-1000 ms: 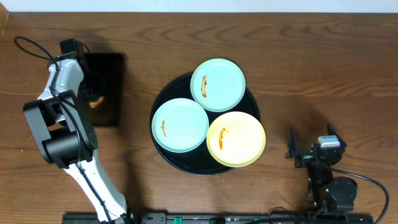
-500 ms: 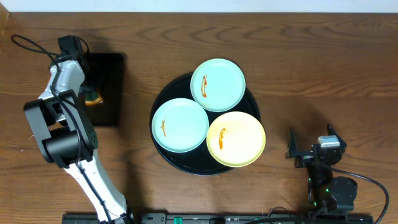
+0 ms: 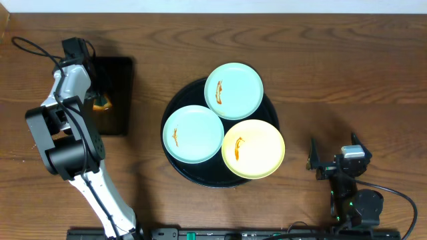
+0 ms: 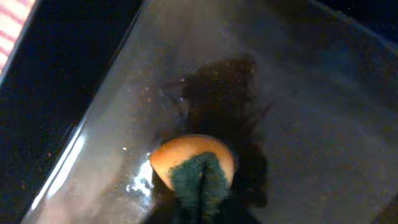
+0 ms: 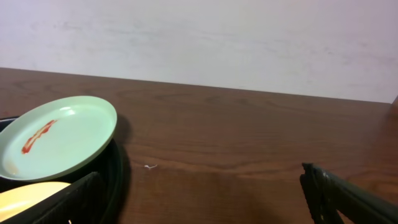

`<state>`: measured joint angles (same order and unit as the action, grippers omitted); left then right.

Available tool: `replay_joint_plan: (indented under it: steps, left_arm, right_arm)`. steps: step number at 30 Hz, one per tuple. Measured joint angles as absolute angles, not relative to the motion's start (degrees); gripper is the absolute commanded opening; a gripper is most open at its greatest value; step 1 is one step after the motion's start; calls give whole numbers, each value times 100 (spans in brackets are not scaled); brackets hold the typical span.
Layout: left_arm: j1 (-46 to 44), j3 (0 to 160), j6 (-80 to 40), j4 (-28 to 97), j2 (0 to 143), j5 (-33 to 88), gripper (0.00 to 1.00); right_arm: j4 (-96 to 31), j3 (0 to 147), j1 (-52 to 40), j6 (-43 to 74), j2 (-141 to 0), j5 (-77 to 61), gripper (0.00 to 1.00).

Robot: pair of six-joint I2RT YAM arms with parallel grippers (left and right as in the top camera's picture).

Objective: Clean dirty plates on tray and stack at the side
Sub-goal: 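Close the left gripper on the green-and-yellow sponge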

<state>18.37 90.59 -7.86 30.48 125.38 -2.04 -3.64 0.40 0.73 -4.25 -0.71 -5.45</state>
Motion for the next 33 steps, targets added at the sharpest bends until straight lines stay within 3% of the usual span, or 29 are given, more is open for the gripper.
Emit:
replay_joint_plan:
  steps: [1, 4, 5, 15, 21, 23, 25, 33]
  left_arm:
    - [1837, 9059, -784, 3087, 12536, -207, 37]
    - [1837, 9056, -777, 3347, 12492, -193, 68]
    - [1837, 9054, -786, 3461, 12460, -187, 72]
    - [1837, 9043, -784, 4460, 11981, -185, 72]
    - [1837, 8860, -762, 4272, 11985, -187, 70]
    - [1837, 8772, -703, 4132, 11985, -185, 57]
    - [1837, 8755, -642, 4053, 11987, -187, 51]
    - [1837, 8685, -569, 3981, 11987, -148, 49]
  right_arm:
    - [-364, 40, 73, -425, -71, -545, 99]
    - [-364, 40, 73, -425, -71, -545, 99]
    - [-364, 40, 73, -425, -71, -545, 99]
    - [-364, 40, 73, -425, -71, -545, 99]
    - [-364, 40, 73, -425, -71, -545, 99]
    - [-364, 40, 73, -425, -71, -545, 99]
    - [-364, 40, 73, -425, -71, -545, 99]
    - [-364, 40, 73, -425, -71, -548, 99]
